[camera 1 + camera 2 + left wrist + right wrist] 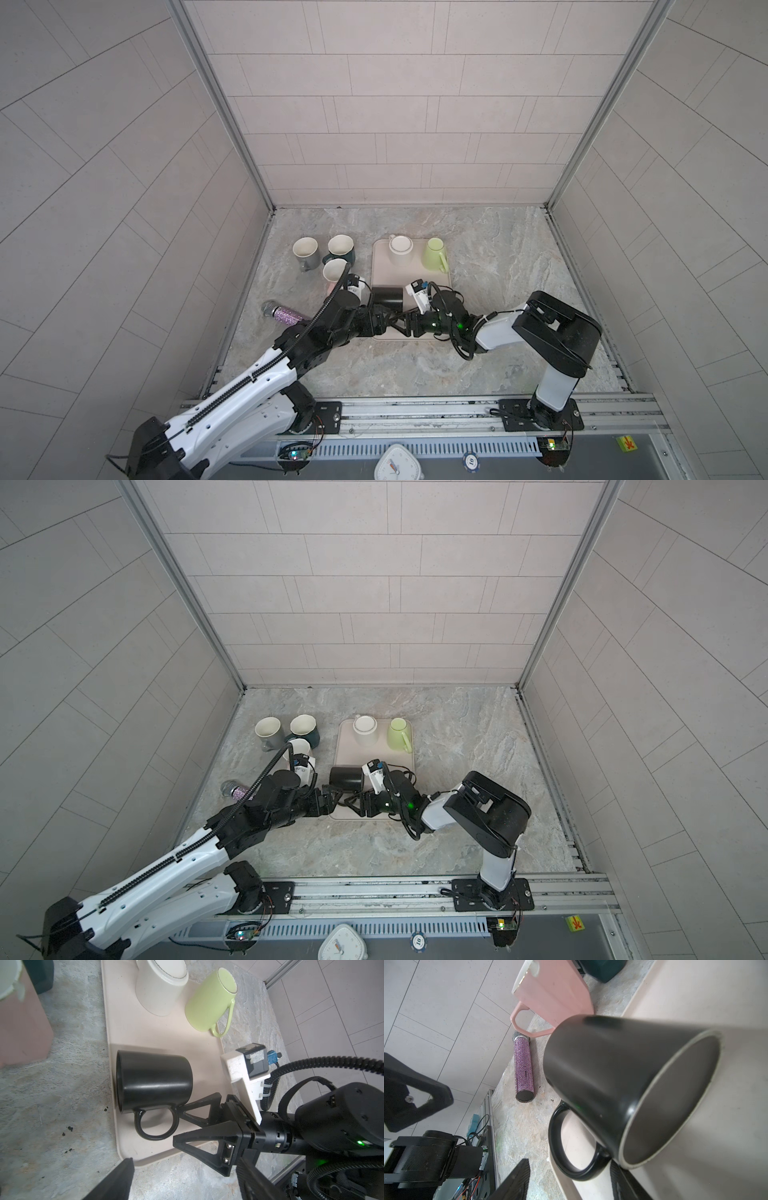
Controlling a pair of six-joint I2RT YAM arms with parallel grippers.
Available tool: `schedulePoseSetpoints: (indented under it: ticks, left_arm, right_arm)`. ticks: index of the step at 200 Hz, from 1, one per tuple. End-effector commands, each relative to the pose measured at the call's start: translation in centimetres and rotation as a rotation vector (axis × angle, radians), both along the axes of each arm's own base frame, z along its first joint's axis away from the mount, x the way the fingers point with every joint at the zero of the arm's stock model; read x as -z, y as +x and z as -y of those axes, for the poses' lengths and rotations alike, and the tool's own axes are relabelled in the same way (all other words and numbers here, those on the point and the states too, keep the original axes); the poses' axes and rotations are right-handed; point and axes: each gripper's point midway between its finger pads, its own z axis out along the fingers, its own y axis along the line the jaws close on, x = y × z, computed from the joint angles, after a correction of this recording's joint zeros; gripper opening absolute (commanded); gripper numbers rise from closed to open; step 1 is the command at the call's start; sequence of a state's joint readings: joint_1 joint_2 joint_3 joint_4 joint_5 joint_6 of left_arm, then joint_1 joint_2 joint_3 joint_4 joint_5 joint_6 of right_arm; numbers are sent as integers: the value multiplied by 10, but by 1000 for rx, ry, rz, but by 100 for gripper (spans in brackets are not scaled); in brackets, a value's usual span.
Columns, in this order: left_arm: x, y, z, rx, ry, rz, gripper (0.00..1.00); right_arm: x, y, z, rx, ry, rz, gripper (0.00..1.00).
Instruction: Turn the mug right side up
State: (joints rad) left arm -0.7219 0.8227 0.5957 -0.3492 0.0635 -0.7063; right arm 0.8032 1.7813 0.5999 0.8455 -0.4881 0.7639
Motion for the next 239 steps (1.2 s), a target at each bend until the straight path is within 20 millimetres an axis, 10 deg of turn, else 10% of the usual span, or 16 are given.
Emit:
schedulePoseSetpoints:
  ticks: [1,124,239]
  left_arm:
    - [8,1,-9,-32,24,-3,84]
    - [15,34,-43,-285,16,-11,84]
    - [50,49,-20,-244,-44,-68,72]
  right_arm:
    - [-10,7,-11,7,37,2,63]
    - [-19,30,-14,38,64,20,62]
    - [-52,41,6,46,36,32,64]
